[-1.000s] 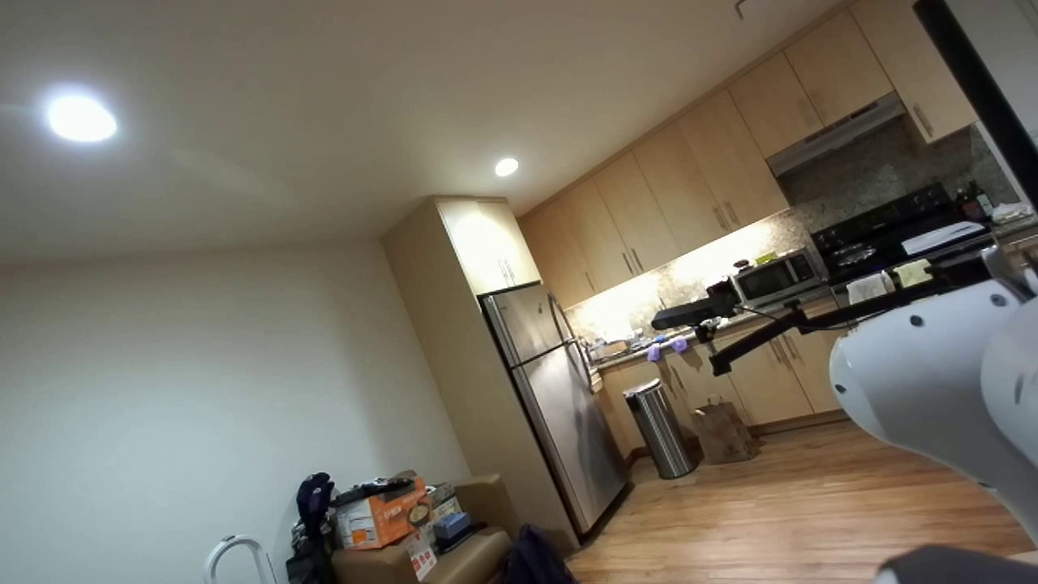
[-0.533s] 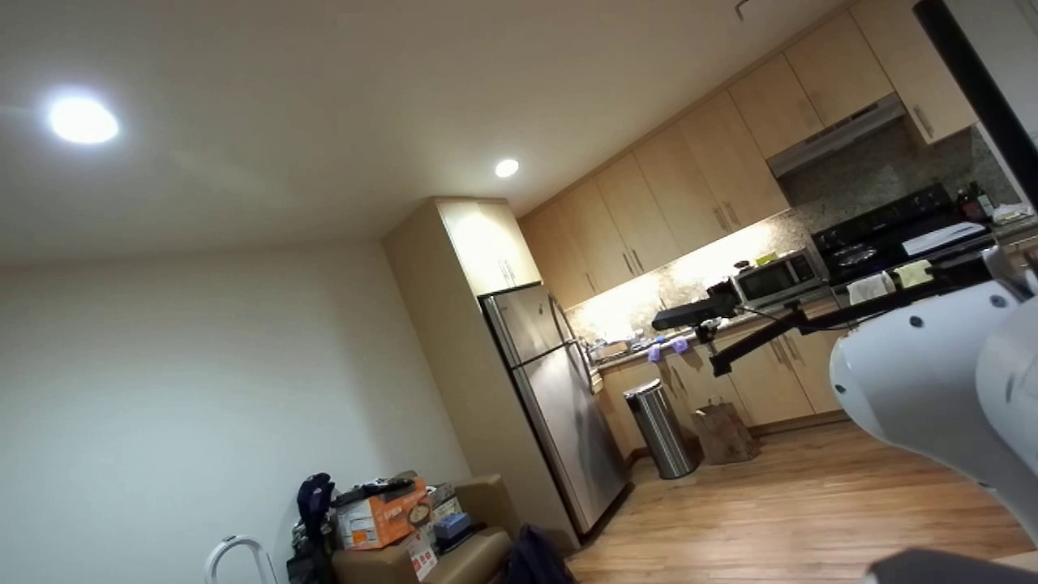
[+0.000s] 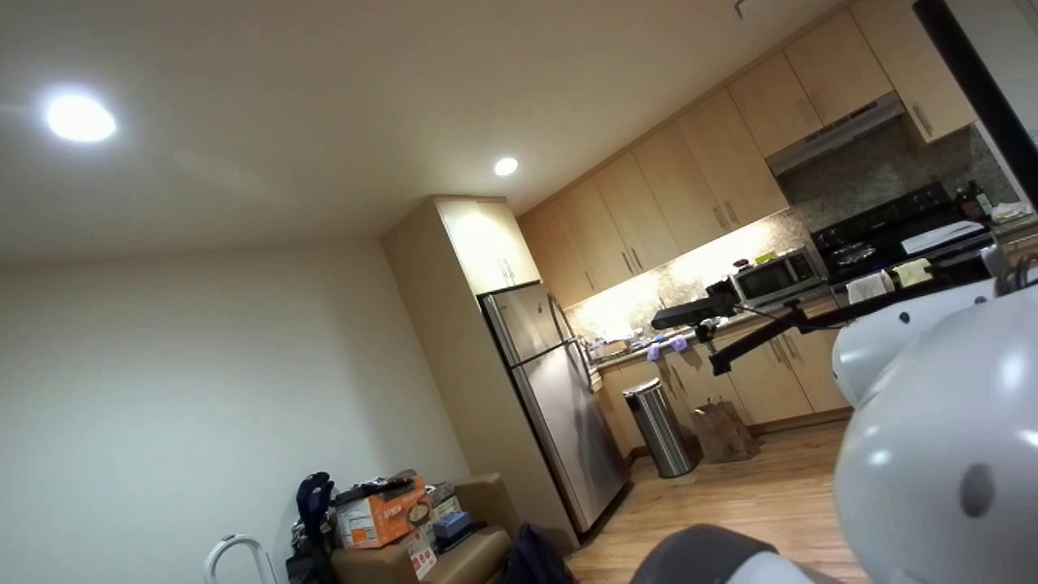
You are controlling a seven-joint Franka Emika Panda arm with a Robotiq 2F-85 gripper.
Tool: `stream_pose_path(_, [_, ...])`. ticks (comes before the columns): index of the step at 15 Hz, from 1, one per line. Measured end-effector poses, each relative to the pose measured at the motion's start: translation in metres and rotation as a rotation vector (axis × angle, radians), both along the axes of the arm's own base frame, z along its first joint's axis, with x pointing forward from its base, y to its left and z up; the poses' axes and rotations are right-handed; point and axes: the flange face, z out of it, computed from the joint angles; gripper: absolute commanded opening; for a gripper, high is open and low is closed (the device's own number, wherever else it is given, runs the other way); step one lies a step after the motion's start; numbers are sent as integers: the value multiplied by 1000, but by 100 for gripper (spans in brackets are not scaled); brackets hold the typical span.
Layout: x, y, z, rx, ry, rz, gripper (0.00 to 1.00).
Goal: Move the white cloth to the right
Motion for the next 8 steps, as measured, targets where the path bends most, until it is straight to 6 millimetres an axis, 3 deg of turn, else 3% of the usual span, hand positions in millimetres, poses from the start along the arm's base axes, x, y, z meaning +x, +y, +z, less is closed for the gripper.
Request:
stream_pose_path(1, [13,-4,6,50,5,23,11])
stream_pose_path(2, [25,-4,15,99,7,51,19])
stream_pose_path(4, [42,4,38,164,-1,100,19])
stream_pose_path(6, [46,12,51,181,-7,114,19])
stream_pose_path(7, [44,15,52,185,-5,116,11])
stream_pose_path(8, [42,16,51,187,-2,117,11])
